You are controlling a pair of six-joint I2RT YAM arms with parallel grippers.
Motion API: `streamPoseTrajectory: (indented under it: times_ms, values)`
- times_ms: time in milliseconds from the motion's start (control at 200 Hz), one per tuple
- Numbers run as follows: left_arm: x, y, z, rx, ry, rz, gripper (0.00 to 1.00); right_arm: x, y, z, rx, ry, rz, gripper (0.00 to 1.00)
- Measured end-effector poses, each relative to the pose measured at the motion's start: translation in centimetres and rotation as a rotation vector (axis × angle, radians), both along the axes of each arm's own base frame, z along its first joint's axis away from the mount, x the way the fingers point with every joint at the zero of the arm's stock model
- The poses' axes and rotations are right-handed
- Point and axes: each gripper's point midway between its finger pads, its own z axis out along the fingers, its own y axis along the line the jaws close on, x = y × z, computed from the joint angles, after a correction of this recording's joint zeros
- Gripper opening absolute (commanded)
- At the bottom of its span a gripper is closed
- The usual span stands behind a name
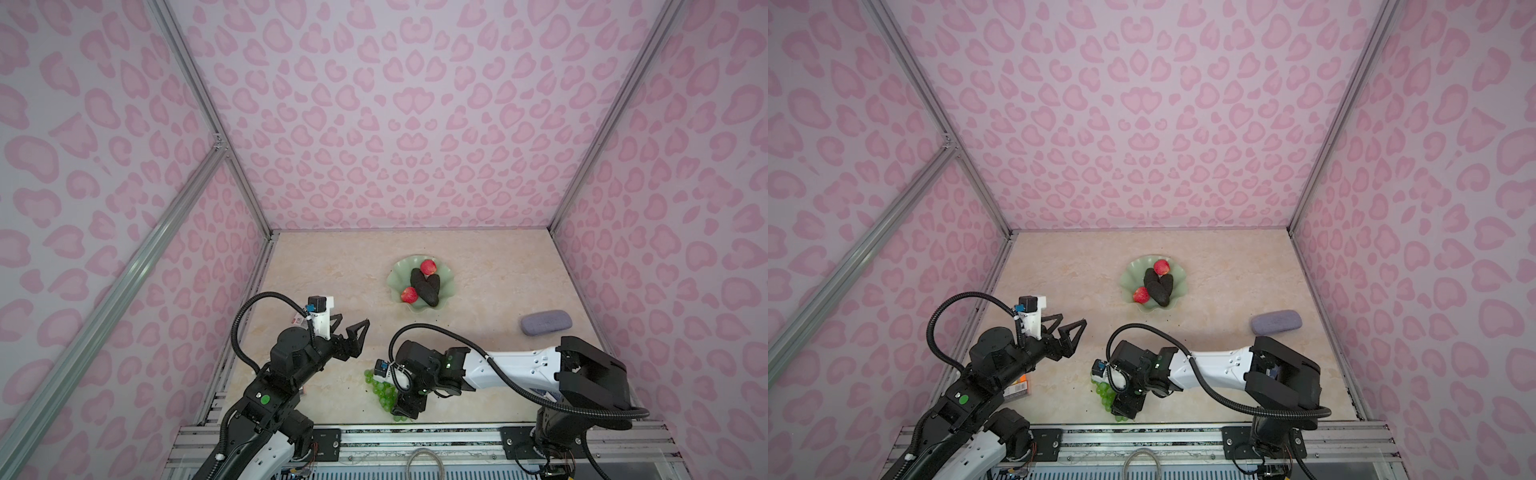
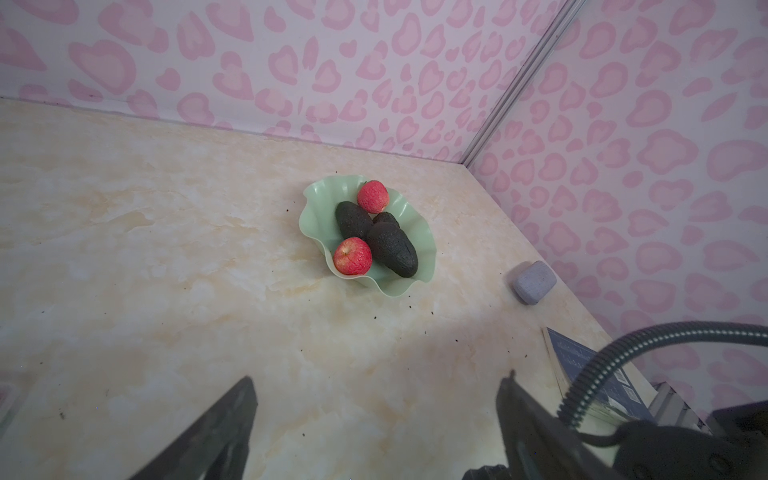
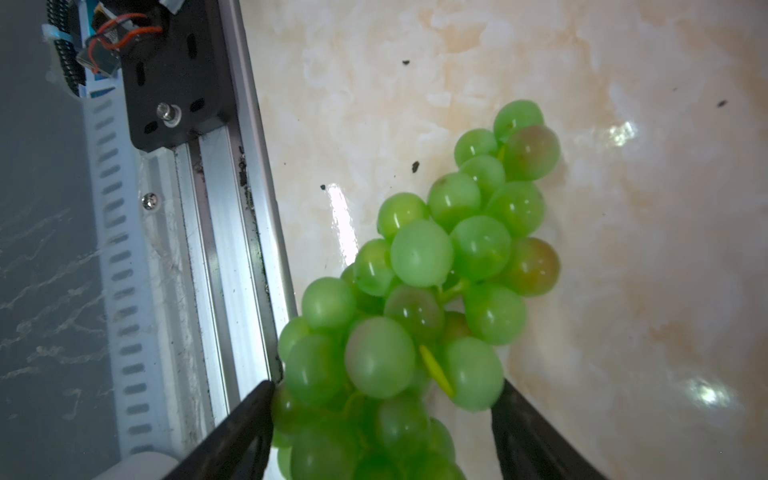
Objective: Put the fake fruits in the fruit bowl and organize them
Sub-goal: 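Reach the right gripper down and grasp the green grape bunch, then lift the grapes with the right gripper and lay them in the bowl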
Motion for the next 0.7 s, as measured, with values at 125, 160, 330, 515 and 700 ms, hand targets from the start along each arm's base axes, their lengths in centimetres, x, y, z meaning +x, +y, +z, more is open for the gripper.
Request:
streamPoseTrajectory:
  times_ms: [125, 160, 330, 515, 700]
  values:
    - [0.0, 0.1, -0.2, 0.004, 0.006, 0.003, 0.91, 0.2, 0.3, -1.1, -0.042, 0.018, -0.003, 0.54]
    - [0.0, 0.1, -0.1, 0.003, 0.005, 0.003, 0.91, 0.3, 0.5, -1.3, -0.046, 0.021, -0.006, 0.48]
    - [-0.1, 0.1, 0.0, 0.002, 0.002, 0.004, 0.91, 1.6, 0.5, -1.3, -0.042, 0.043, -0.064, 0.27]
    - [0.0, 0.1, -0.1, 0.004, 0.004, 0.006, 0.91, 4.6, -0.1, 0.8, 0.003, 0.018, -0.176, 0.23]
    - [0.0, 0.1, -0.2, 0.006, 0.008, 0.006, 0.91, 8.3, 0.1, 5.8, 0.138, -0.052, -0.284, 0.2]
